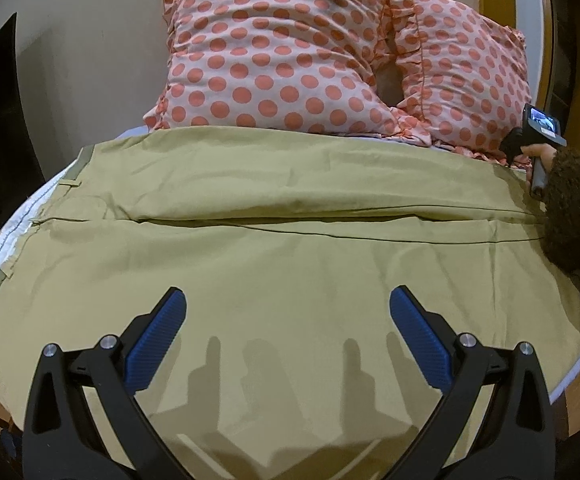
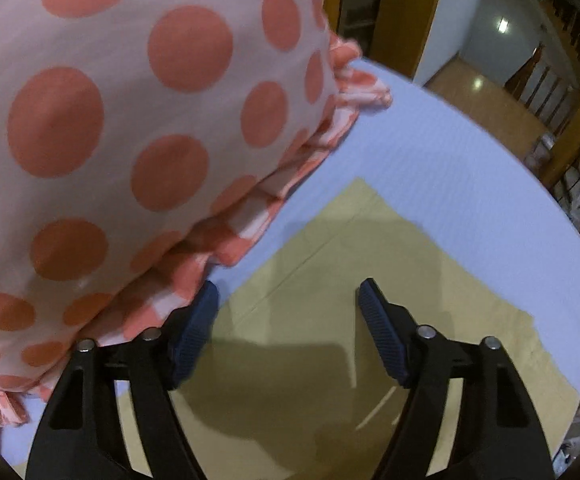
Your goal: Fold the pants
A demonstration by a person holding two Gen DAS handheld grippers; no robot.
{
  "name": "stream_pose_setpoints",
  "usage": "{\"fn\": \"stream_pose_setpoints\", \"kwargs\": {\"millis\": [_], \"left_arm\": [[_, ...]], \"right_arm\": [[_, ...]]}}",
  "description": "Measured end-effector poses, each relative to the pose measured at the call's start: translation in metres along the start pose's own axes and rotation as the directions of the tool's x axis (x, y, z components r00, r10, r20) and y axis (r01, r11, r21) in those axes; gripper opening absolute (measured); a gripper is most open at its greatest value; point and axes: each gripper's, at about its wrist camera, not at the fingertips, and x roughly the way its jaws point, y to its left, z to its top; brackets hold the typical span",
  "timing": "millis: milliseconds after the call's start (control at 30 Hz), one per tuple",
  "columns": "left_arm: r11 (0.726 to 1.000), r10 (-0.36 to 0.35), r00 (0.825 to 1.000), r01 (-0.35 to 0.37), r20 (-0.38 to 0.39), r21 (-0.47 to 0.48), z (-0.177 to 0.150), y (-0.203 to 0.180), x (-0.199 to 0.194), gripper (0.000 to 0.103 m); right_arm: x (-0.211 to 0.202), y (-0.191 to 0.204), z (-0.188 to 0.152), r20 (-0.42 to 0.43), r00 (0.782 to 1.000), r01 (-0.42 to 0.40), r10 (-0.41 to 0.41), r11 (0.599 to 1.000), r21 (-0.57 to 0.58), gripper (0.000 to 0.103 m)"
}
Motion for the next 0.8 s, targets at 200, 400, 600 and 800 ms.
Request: {"fn": "stream_pose_setpoints", "kwargs": {"millis": [200,400,600,800], "left_arm": [[0.999,-0.025,1.0,0.026,0.013,-0.027,-0.001,0.004,0.0,0.101],[0.998,-0.006,0.998,0.01,0.063,-0.059,-0.001,0.018,-0.019,0.101],[0.991,0.005,0.991,0.014,0.135,-0.136,0.003,0.049,-0.04,0.101],[0.982,-0.045,0.981,0.078,0.186,-0.174,0.023,0.077,-0.05,0.101]], "right_arm": [[0.003,-0.022,-0.015,0.1,0.985,-0.143,0.142,0.99,0.005,0.012],[-0.01,-0.089,-0.014,0.17,0.851,-0.523,0.498,0.835,0.172,0.004],[-0.084,-0.206,-0.094,0.292,0.637,-0.766,0.714,0.629,0.133,0.004],[-0.071,-0.259,-0.175,0.145,0.658,-0.744,0.739,0.611,0.27,0.005]]}}
